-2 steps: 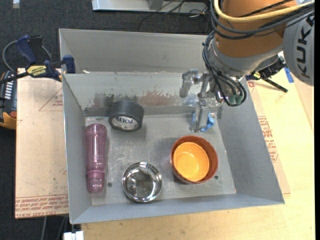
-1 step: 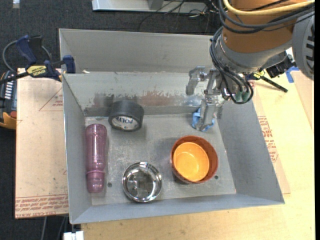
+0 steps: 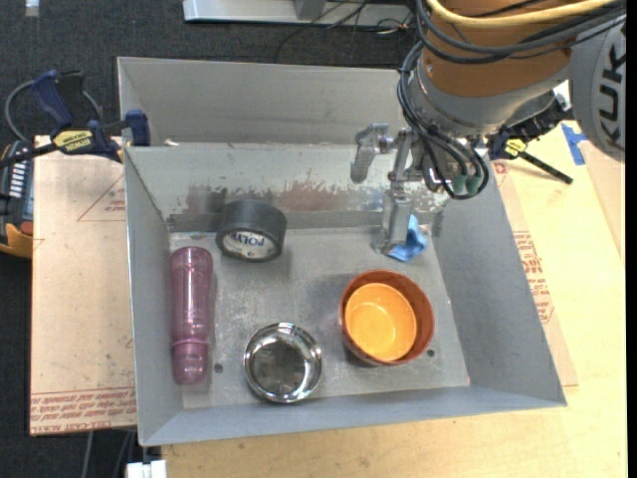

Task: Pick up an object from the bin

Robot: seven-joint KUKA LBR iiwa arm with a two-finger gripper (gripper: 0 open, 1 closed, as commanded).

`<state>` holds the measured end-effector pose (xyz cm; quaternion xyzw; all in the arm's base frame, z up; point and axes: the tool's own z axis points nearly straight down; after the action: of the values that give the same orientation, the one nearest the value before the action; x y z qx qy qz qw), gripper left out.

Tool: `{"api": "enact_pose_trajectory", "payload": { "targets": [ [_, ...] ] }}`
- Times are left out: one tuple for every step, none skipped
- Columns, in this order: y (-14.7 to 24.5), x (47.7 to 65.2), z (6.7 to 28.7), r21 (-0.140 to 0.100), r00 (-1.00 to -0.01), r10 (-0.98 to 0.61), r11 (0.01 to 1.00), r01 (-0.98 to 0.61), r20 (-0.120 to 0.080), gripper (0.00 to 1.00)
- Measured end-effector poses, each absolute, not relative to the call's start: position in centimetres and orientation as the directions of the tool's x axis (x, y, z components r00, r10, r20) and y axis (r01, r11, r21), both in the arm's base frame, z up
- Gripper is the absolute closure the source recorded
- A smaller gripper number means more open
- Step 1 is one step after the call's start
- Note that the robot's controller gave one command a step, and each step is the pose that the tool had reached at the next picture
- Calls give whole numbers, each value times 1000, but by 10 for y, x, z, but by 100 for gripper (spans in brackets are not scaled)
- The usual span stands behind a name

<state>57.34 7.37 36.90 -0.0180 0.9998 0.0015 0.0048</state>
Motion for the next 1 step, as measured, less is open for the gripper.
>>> {"api": "enact_pose_trajectory", "payload": {
  "targets": [
    [71,575,368,2,-1000,-20,1000,-20,-7,0]
  ]
}}
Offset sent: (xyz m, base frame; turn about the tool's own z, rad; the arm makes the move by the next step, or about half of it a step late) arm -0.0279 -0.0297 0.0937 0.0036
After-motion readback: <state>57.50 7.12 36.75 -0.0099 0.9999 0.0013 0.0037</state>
